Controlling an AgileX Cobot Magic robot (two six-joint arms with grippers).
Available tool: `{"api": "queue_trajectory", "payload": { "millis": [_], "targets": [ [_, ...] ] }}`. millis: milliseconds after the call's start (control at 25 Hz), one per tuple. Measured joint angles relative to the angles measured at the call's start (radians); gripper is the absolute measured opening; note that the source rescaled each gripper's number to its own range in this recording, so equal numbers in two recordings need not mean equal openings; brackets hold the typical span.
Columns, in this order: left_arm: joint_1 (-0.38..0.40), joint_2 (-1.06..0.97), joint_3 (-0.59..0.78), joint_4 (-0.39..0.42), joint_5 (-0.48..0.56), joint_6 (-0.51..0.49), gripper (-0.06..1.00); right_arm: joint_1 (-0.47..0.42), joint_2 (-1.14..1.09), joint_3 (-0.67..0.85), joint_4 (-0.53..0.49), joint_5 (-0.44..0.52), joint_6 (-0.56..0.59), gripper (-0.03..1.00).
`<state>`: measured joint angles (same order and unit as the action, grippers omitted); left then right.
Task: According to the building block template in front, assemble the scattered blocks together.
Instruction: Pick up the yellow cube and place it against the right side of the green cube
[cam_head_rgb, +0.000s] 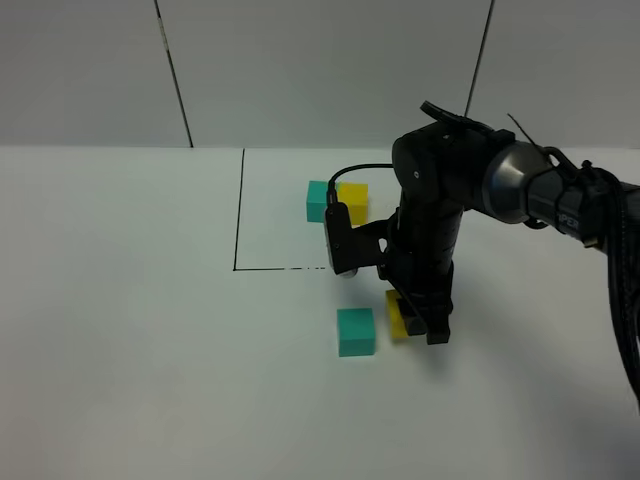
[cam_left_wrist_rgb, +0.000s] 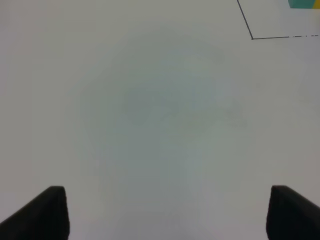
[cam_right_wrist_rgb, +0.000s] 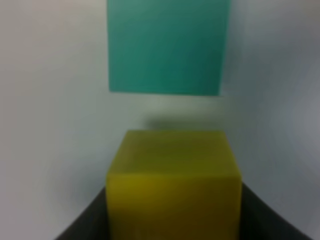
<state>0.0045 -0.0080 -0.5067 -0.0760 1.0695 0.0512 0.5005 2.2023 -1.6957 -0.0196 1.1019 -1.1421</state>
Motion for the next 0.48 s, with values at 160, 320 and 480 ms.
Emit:
{"api": "queue_trajectory", "payload": {
  "millis": [160, 320, 480],
  "targets": [
    [0.000, 0.000, 0.000, 0.000, 0.000, 0.000, 0.87, 0.000, 0.042, -0.014, 0.027, 0.000, -0.001, 0.02],
    [0.000, 0.000, 0.000, 0.000, -0.001, 0.000, 0.87, 0.000, 0.062, -0.017, 0.033, -0.009, -0.002, 0.02],
    [0.000, 0.000, 0.000, 0.000, -0.001, 0.000, 0.87, 0.001, 0.074, -0.017, 0.052, -0.011, -0.002, 0.02]
  ]
}}
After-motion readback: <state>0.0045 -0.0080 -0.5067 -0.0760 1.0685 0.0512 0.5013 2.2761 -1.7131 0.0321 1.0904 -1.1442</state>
